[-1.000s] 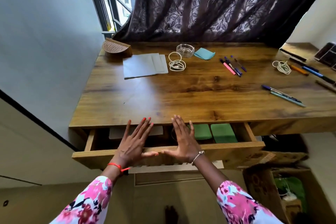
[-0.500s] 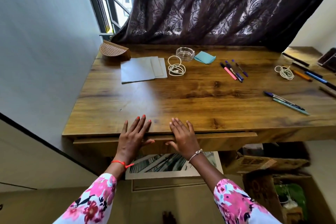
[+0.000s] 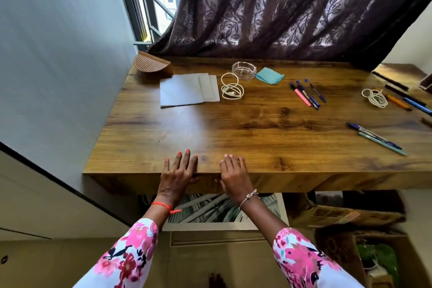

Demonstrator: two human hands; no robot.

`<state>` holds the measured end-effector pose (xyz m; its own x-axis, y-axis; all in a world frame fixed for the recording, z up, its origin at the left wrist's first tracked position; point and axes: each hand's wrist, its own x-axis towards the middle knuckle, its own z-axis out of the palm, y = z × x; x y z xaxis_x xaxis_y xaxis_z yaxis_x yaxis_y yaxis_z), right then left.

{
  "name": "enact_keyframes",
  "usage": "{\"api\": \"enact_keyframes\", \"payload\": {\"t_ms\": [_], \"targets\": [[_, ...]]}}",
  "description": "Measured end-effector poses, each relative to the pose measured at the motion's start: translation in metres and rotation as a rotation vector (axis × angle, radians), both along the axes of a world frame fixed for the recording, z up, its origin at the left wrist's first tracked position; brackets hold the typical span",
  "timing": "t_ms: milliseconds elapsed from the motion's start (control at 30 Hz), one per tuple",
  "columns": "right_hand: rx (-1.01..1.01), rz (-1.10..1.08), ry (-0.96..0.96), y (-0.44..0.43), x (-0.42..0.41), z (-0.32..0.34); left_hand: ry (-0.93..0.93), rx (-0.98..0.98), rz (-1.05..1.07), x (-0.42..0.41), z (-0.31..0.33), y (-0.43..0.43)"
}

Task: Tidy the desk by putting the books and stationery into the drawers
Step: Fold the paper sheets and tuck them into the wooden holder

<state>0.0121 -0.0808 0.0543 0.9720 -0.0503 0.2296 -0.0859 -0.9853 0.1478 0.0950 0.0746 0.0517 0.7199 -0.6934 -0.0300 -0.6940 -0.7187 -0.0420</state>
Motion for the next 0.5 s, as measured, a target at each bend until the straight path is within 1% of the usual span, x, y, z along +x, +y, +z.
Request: {"api": "enact_keyframes", "payload": {"t_ms": [200, 433, 500], "targets": [[0.003, 0.033, -0.008, -0.002, 0.002, 0.005, 0.015, -0.039, 0.003, 0.0, 0.001, 0.002], [-0.003, 0.093, -0.015, -0.005, 0.005, 0.012, 0.074, -0.089, 0.003, 0.004, 0.007, 0.004], [0.025, 0.102, 0.025, -0.006, 0.007, 0.017, 0.065, -0.066, 0.007, 0.005, 0.011, 0.003]]}}
